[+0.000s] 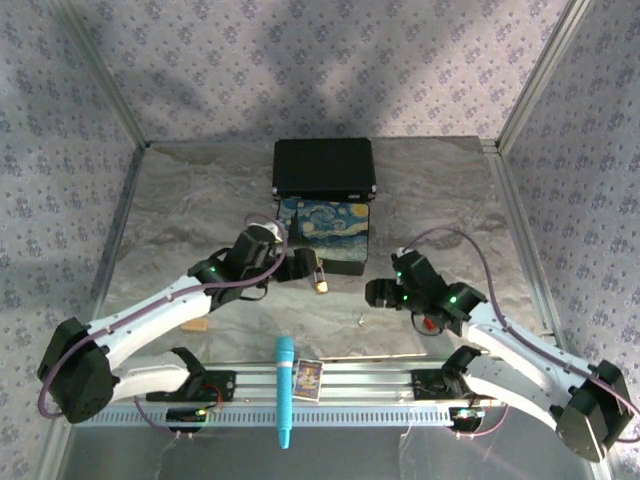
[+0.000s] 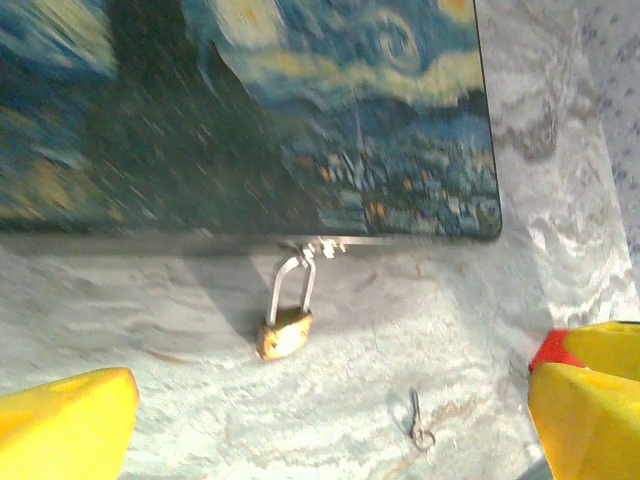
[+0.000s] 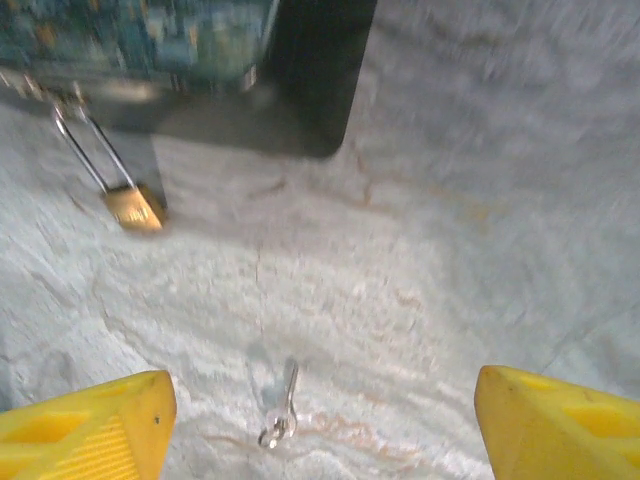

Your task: Unlock the padlock with the key

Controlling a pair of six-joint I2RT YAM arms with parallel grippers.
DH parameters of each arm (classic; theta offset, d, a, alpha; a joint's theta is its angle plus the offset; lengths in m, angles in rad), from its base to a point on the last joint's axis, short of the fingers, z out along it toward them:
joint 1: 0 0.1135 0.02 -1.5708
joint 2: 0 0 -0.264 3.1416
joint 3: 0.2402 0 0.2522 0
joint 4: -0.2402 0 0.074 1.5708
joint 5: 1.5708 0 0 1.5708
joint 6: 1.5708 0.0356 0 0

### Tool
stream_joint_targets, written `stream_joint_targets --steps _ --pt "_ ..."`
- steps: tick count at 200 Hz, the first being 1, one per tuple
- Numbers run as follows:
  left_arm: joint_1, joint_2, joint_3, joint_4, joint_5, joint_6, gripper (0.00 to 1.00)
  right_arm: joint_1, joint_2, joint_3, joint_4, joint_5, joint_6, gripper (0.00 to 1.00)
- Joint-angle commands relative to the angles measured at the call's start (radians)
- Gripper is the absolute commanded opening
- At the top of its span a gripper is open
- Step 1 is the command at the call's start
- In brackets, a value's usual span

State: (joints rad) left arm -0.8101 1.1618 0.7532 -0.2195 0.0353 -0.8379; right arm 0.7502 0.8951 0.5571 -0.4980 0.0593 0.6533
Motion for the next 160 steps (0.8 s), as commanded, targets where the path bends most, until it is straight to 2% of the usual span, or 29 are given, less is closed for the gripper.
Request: stream_joint_targets --steps 1,38,73,104,160 --pt "-0.07 0.023 0.025 -0.02 -0.065 -0.061 1.0 0.106 0.038 -0.03 0.001 0.111 0.147 0.77" --pt "-0.105 0.027 -0.011 0.014 -0.077 -0.112 1.0 0.252 0.181 -0.022 0.098 0.168 0.245 0.67" --pt "-0.121 0.031 0.008 -0.02 -0.087 -0.081 1.0 0.323 0.309 0.019 0.119 0.202 0.307 0.57" --pt "-0.13 0.037 0.014 -0.032 -0.098 -0.08 1.0 0.352 0.386 0.05 0.091 0.23 0.331 0.53" --pt "-0.135 0.062 0.019 -0.037 -0.106 -0.087 1.0 0.368 0.444 0.049 0.112 0.212 0.347 0.39"
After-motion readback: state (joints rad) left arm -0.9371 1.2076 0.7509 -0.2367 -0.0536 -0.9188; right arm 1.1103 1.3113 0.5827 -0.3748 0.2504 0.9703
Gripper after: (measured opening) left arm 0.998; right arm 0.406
